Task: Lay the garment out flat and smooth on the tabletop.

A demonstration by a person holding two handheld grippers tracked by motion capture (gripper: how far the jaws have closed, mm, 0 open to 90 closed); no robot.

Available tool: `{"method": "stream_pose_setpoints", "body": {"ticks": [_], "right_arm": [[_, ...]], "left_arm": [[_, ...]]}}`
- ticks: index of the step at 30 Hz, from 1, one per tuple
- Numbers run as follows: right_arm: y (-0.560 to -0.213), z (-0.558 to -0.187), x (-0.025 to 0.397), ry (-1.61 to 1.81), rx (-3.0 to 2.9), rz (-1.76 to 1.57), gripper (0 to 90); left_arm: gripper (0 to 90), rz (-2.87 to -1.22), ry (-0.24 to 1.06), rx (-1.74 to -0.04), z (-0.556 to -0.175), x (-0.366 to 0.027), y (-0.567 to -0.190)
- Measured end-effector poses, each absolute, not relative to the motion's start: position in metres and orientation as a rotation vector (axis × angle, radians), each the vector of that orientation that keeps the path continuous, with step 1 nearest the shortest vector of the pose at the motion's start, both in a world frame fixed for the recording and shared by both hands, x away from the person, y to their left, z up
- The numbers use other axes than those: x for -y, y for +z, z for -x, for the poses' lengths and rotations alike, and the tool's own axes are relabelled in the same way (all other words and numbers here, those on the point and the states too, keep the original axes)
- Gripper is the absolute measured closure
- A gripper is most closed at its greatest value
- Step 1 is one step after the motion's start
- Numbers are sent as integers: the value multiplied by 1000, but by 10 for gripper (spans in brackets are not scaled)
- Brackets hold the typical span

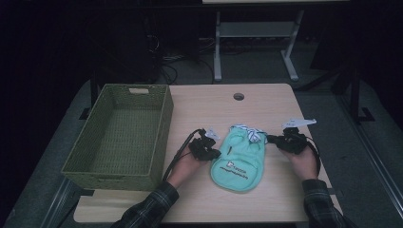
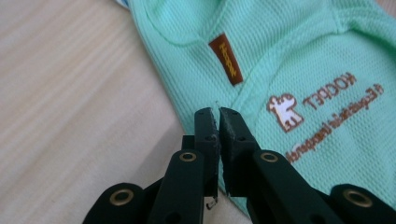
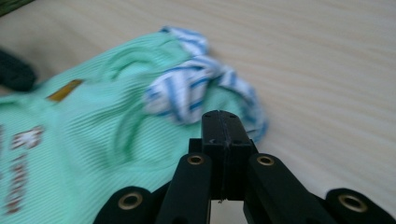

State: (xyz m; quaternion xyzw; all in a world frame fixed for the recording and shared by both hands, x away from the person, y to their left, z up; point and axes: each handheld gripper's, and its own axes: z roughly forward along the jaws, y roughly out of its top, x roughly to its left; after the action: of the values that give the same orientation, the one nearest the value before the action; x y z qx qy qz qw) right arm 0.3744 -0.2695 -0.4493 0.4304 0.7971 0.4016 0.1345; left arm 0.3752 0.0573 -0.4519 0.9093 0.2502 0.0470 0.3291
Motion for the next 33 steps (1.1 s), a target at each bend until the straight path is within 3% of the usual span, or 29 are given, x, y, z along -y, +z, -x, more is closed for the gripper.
{"method": "stream_pose_setpoints", "body": {"ticks": [15, 33], "right_arm": [[-462, -330, 238, 1114, -2504, -1155, 898], [-467, -339, 240, 1014, -2510, -1144, 899]], "left_arm": [[841, -2380, 113, -636, -393, -45, -453], [867, -2425, 64, -609, -374, -50, -457]]}}
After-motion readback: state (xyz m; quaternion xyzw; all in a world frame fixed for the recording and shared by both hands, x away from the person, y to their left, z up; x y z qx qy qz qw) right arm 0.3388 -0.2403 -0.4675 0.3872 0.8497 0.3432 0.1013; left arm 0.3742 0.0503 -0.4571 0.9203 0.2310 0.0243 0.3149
